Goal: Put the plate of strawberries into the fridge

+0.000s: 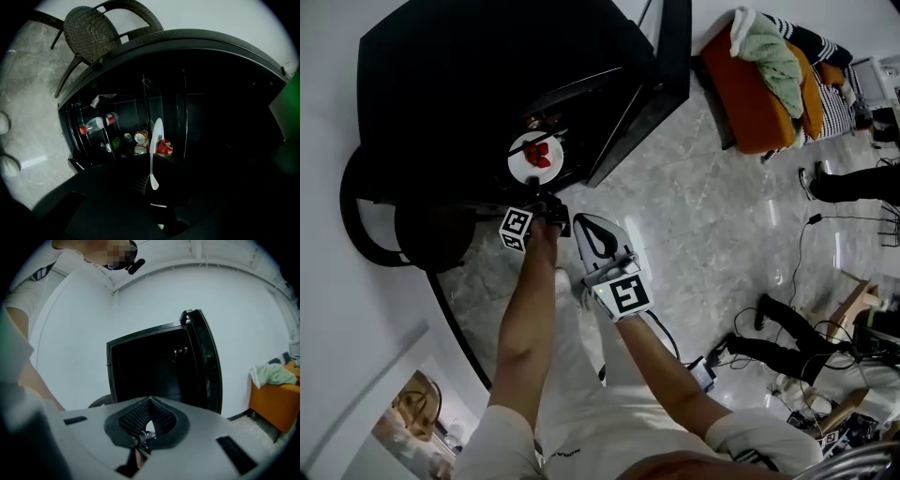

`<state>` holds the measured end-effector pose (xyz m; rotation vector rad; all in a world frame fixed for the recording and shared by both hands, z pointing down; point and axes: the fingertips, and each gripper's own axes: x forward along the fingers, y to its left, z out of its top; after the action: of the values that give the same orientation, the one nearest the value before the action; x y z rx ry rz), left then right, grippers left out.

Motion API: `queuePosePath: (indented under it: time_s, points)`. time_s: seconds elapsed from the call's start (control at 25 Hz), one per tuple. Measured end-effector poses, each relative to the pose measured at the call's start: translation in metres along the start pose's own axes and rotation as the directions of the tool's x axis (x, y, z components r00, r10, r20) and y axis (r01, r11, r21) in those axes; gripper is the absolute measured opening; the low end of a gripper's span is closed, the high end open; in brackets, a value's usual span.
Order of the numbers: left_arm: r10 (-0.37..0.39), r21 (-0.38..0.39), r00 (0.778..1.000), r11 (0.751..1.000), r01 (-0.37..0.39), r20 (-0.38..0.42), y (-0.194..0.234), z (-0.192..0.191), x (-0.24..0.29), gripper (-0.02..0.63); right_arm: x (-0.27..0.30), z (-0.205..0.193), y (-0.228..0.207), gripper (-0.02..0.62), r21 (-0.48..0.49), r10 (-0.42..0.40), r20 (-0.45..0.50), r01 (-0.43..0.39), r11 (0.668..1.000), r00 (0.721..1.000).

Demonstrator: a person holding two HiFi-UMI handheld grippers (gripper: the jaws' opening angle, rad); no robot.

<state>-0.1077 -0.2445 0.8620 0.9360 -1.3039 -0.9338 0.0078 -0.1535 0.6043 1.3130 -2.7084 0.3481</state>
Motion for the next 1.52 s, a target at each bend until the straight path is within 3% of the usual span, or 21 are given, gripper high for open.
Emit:
queuePosePath:
  time_s: [0.44,0.88,0.92,1.0,1.04,1.28,1.52]
  points:
    - [-0.016,-0.02,1.0,1.0,0.016,0.018,-0.009,0.003,0.012,0.012,0.002,0.006,0.004,0.012,0.017,0.011,0.012,-0.011,1.0,1.0]
    - [-0.05,-0.045,0.999,0.998,0.049,-0.018,-0.013,0.006,0.021,0.014,-0.001,0.003,0.005,0.012,0.041,0.02,0.0,-0.02,0.999,1.0]
    - [-0.056,-0.042,0.998,0.998,0.055,-0.027,-0.015,0.005,0.021,0.026,0.0,0.003,0.005,0.012,0.042,0.023,0.0,-0.023,0.999,1.0]
    - [-0.055,-0.038,0.997,0.998,0.054,-0.049,-0.013,0.002,0.02,0.169,0.0,0.001,0.005,0.012,0.049,0.029,-0.003,-0.029,0.998,1.0]
    - [-0.052,-0.043,0.997,0.998,0.049,-0.053,-0.01,0.0,0.018,0.197,-0.001,0.0,0.005,0.012,0.053,0.029,-0.006,-0.029,0.998,1.0]
    - [-0.061,-0.063,0.997,0.996,0.059,-0.042,0.004,-0.001,-0.006,0.249,0.0,-0.003,0.002,0.012,0.055,0.015,-0.012,-0.014,0.998,1.0]
    - [-0.134,-0.067,0.989,0.989,0.13,-0.058,-0.003,-0.007,-0.024,0.262,0.0,0.0,0.001,0.012,0.049,0.001,-0.007,-0.001,0.999,1.0]
